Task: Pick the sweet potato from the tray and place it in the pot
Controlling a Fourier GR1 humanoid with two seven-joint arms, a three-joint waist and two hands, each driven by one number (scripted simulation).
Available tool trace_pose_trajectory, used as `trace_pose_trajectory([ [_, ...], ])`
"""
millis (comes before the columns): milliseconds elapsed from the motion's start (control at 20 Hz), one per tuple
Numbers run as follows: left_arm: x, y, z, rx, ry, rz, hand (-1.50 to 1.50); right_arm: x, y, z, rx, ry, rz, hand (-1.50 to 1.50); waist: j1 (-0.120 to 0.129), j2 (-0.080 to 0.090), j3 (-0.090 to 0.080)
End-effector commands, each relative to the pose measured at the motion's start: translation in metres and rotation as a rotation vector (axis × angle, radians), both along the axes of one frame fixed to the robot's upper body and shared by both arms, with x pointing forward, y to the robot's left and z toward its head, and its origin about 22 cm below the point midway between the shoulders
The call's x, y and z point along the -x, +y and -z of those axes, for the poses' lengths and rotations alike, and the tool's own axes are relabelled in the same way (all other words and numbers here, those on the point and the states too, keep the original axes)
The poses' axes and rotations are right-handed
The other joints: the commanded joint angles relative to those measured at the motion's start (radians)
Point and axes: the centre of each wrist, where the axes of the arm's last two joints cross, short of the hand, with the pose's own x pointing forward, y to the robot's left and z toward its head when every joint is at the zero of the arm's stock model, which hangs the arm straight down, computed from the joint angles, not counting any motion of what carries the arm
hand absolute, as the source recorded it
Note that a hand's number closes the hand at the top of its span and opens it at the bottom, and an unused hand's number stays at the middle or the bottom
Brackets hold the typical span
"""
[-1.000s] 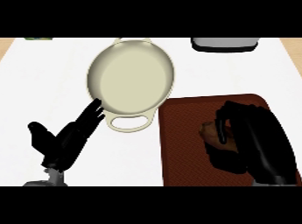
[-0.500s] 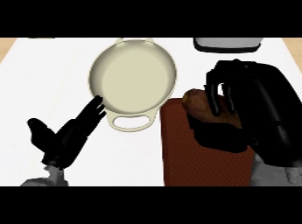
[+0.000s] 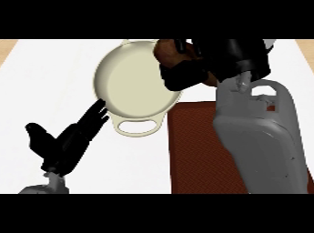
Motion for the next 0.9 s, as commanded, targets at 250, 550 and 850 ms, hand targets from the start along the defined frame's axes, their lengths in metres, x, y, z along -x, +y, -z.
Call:
trace_pose_trajectory([
  [250, 0.007, -0.012, 0.003, 0.002, 0.001, 0.03, 0.0, -0.058, 0.062, 0.02, 0.02, 0.007, -0.041, 1.5, 0.027, 0.004, 0.0],
  [550, -0.008, -0.012, -0.003, -0.013, -0.01, 0.03, 0.0, -0.1, 0.069, 0.04, 0.02, 0.027, -0.052, 1.5, 0.034, 0.011, 0.0],
  [850, -0.006, -0.015, -0.006, -0.014, -0.019, 0.066, 0.0, -0.115, 0.068, 0.076, -0.053, 0.026, -0.052, 1.5, 0.065, 0.017, 0.0],
])
